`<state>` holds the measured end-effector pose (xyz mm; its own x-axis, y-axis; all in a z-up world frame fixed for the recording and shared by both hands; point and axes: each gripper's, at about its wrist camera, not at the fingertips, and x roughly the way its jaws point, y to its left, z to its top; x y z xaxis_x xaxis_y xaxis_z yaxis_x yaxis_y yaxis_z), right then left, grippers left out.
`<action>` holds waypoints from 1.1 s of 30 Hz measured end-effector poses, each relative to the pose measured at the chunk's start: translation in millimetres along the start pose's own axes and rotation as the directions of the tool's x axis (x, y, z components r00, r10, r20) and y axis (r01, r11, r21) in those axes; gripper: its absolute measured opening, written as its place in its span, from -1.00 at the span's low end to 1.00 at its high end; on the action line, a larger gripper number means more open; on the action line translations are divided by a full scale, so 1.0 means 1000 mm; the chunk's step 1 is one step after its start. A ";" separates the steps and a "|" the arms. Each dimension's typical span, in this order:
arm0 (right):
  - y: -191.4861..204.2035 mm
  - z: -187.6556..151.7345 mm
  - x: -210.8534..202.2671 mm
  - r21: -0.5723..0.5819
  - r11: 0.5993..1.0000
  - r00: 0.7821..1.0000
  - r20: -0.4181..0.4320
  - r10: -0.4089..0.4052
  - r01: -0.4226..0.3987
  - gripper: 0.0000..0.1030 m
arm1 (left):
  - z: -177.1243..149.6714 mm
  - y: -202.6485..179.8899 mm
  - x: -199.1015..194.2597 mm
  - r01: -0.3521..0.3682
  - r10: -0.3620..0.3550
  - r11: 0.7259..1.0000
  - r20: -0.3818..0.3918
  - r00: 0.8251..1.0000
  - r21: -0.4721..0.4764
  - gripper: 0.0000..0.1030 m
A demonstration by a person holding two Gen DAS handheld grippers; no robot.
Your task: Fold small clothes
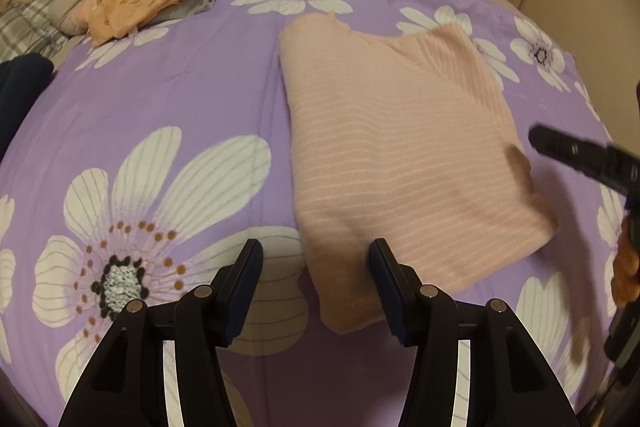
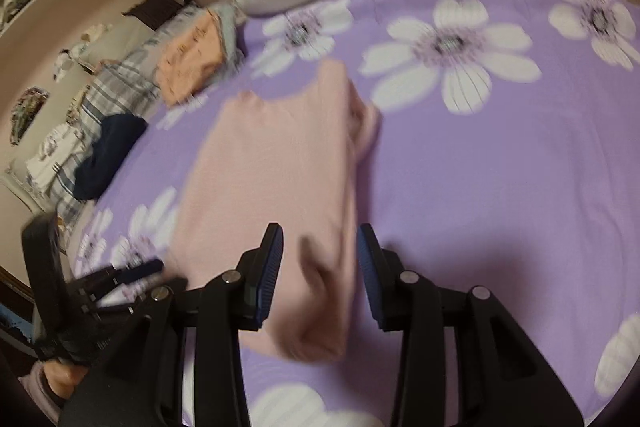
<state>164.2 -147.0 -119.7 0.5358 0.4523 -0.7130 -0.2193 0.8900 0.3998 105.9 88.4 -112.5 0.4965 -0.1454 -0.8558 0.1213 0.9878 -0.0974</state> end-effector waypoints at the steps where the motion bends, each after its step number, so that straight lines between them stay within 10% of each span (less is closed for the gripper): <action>1: 0.004 0.006 0.002 -0.009 1.000 1.000 0.008 0.006 -0.006 -0.24 | 0.003 0.002 -0.003 0.006 -0.006 1.000 0.013 1.000 -0.010 0.06; 15: -0.009 0.067 0.089 0.065 0.998 0.993 -0.114 0.031 -0.023 -0.64 | 0.033 -0.024 0.019 0.073 -0.076 0.995 0.034 0.997 0.074 0.06; 20: -0.020 0.058 0.078 0.136 0.988 0.992 -0.091 0.083 -0.070 -0.67 | 0.032 -0.027 0.019 0.066 -0.069 0.994 0.033 0.997 0.092 0.06; 33: 0.015 -0.021 0.025 -0.129 0.990 0.992 -0.124 0.034 -0.050 -0.67 | 0.006 -0.024 0.015 0.025 -0.026 0.996 0.011 1.000 0.089 0.06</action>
<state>157.4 -121.0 -143.3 0.4226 0.4858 -0.7651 -0.3488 0.8663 0.3575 115.7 62.1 -119.7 0.5031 -0.1713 -0.8471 0.2092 0.9751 -0.0729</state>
